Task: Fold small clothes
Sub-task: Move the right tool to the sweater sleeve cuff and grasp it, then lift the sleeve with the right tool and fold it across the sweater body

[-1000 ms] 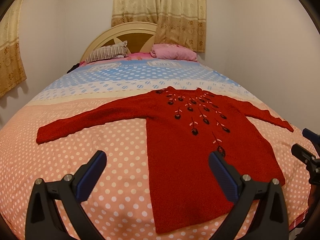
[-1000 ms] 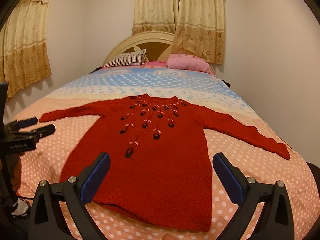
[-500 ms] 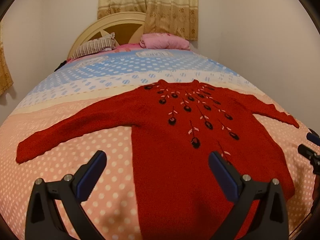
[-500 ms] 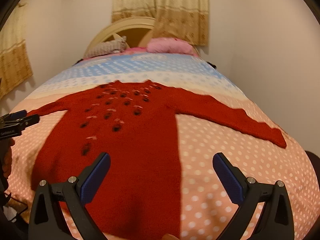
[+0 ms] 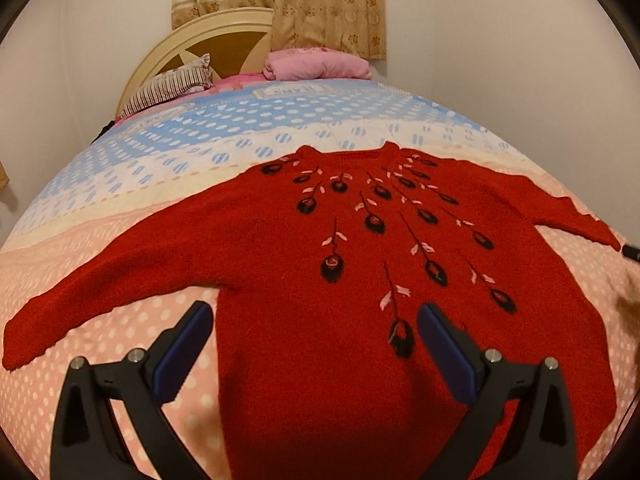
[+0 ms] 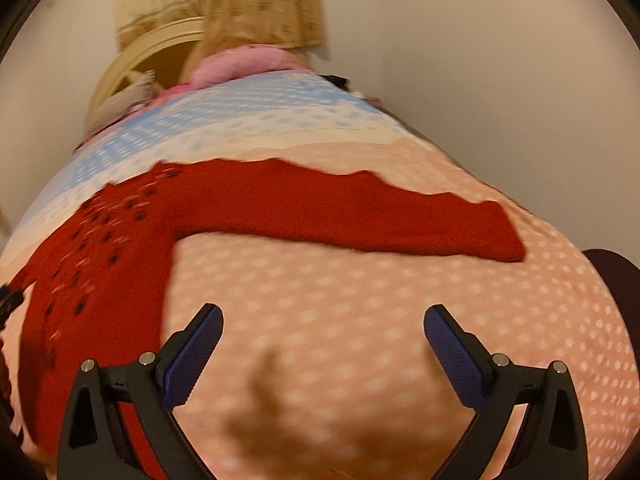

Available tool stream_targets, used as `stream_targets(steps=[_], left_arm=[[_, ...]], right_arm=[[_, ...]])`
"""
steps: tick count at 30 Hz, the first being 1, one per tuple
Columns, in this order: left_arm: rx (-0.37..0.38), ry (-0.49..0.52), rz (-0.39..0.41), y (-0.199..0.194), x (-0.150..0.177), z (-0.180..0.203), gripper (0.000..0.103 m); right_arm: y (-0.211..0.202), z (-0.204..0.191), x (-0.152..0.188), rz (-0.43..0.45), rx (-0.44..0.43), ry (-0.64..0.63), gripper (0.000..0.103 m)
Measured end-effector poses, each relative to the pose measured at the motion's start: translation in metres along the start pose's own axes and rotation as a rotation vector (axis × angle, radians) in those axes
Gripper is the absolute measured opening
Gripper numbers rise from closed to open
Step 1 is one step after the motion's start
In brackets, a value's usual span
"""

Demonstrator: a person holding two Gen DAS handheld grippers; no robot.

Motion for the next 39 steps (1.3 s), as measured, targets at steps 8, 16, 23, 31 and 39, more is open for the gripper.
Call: stream_targets(steps=[8, 16, 23, 31, 39], left_arm=[[-0.034, -0.02, -0.023, 0.023, -0.005, -0.014, 0.103], [-0.025, -0.056, -0.033, 0.033, -0.007, -0.022, 0.103], [-0.025, -0.056, -0.032, 0.036, -0.012, -0.022, 0.103], [-0.013, -0.064, -0.03, 0.037, -0.013, -0.024, 0.103], [0.01, -0.083, -0.018, 0.033, -0.011, -0.026, 0.103]], right_arm=[[0.036, 0.087, -0.029, -0.06, 0.06, 0.174, 0.087], [0.064, 0.154, -0.048, -0.109, 0.128, 0.296, 0.071], [0.091, 0.165, -0.059, -0.172, 0.064, 0.331, 0.052], [0.098, 0.145, -0.062, -0.192, 0.054, 0.247, 0.007], [0.035, 0.107, -0.113, -0.047, 0.052, 0.142, 0.007]])
Point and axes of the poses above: each gripper's, at about its wrist camera, not at the fingertips, and y roughly the way its jaws point, z to its right, x to its underside, the point moved 10 cm from there along y, roughly the way its jaws point, and after that the axes turned 9 degrees about -z, right-handed, at the moved point
